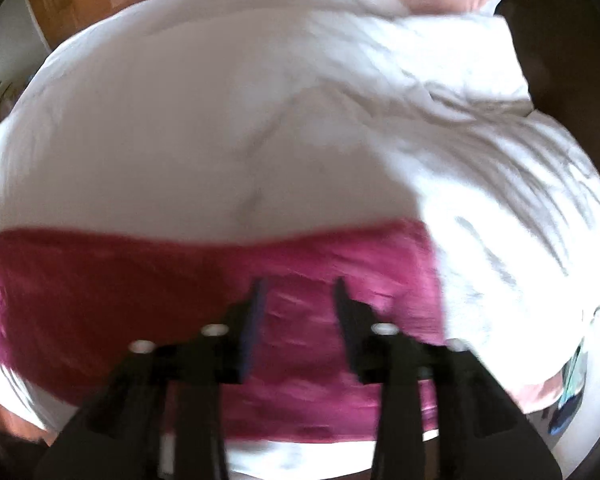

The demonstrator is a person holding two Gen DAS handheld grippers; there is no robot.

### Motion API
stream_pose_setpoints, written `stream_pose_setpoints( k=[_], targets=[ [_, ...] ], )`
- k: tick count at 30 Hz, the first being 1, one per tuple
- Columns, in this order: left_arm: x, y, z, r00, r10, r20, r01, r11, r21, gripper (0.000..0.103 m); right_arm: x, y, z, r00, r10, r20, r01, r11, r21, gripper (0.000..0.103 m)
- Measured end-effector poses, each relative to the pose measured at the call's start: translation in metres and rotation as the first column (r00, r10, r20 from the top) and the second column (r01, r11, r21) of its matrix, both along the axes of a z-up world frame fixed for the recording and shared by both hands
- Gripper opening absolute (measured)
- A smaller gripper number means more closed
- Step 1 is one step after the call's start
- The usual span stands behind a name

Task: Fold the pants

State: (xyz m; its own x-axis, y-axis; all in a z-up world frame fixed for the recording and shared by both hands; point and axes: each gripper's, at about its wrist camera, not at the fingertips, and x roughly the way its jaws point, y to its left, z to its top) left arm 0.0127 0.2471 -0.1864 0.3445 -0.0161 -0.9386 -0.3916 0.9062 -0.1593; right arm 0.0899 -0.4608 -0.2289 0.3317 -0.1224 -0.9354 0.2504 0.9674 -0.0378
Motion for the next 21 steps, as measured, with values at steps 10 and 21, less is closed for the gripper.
stream_pose_setpoints(
  k=[10, 21],
  targets=[
    [0.025, 0.158, 0.007, 0.995, 0.094, 0.021, -0.092, 0.994, -0.063, 0.080, 0.120, 0.262, -0.012, 0.961, 0.260, 0.095, -0.275, 0.854, 0.442, 0.053],
    [0.059, 0.185, -0.028, 0.996, 0.086, -0.010, -0.086, 0.967, -0.238, 0.084, 0.162, 0.406, -0.083, 0.865, 0.490, -0.112, -0.327, 0.718, 0.615, 0.059]
  ],
)
